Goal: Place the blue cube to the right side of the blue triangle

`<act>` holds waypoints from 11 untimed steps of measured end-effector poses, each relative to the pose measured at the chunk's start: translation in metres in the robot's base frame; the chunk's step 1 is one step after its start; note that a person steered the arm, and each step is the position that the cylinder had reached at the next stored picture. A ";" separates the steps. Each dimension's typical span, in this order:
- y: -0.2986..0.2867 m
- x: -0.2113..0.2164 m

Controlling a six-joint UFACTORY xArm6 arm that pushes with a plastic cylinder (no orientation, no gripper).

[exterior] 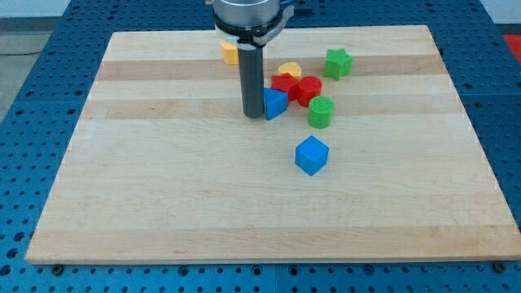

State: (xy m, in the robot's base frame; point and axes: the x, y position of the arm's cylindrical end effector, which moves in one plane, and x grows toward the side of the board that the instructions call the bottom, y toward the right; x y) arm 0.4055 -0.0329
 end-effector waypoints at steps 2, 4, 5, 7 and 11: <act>-0.002 0.086; 0.088 0.128; 0.105 0.115; 0.098 0.079; 0.059 0.071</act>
State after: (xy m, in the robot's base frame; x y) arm 0.4767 0.0262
